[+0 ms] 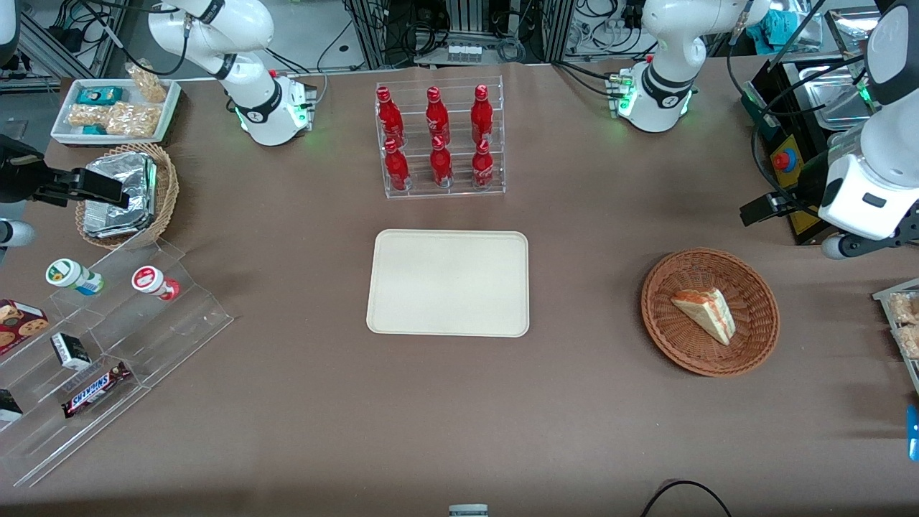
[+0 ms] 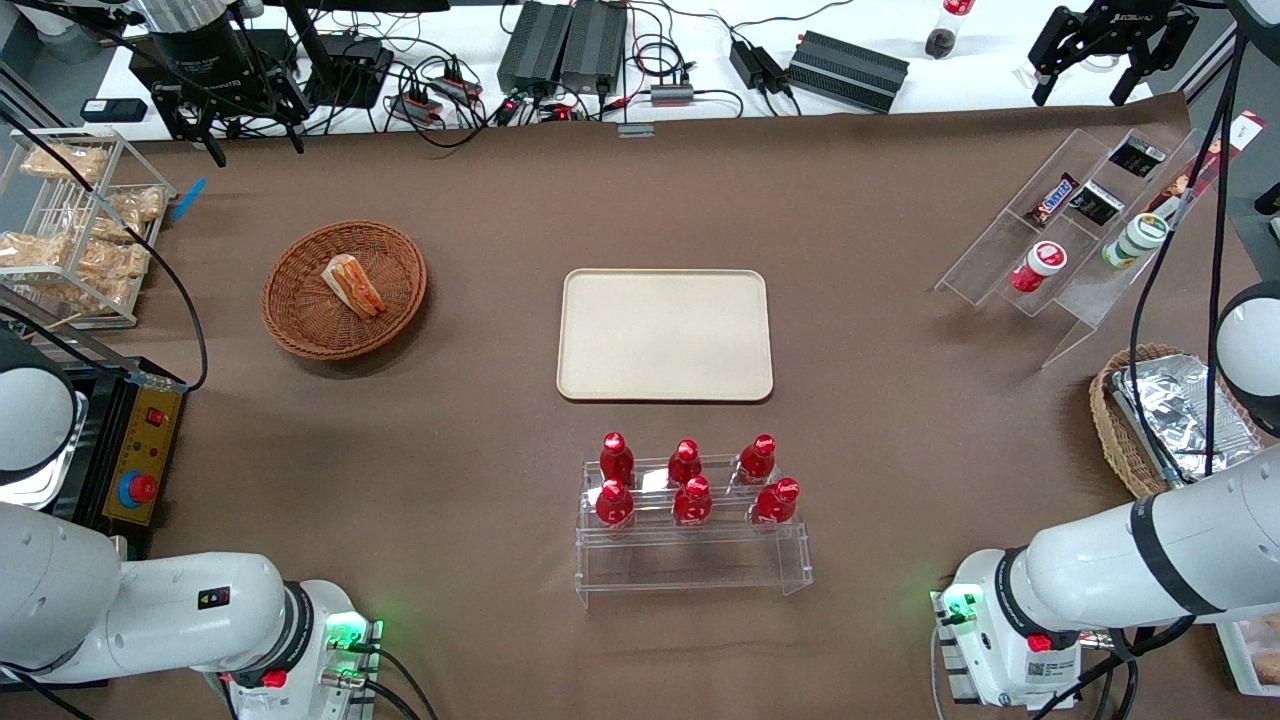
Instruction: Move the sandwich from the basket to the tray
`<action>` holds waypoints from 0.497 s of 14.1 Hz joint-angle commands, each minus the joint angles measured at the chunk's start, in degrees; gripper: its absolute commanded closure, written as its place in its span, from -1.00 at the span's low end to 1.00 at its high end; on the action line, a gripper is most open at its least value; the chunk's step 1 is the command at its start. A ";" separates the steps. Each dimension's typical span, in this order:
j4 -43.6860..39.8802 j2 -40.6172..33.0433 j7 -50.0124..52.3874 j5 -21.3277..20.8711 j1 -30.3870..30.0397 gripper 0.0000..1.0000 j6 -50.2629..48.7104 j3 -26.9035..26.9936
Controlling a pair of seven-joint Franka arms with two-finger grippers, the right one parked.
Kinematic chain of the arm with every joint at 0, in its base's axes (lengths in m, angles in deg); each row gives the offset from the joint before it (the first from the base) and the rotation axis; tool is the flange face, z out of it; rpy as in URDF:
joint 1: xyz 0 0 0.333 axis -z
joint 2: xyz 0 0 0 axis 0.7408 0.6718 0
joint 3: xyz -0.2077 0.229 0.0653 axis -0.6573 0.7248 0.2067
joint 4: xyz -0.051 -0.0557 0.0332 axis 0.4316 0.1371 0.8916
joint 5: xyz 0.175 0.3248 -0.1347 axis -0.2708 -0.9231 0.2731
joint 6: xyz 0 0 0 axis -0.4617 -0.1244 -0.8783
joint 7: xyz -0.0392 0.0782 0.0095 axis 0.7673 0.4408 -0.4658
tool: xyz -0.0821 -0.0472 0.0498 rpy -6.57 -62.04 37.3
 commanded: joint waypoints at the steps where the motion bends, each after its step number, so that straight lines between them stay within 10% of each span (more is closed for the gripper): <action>1: -0.47 0.18 -0.42 0.54 0.79 -1.00 -0.27 0.62; 7: -0.21 1.23 0.28 0.28 0.53 -1.00 -0.71 0.80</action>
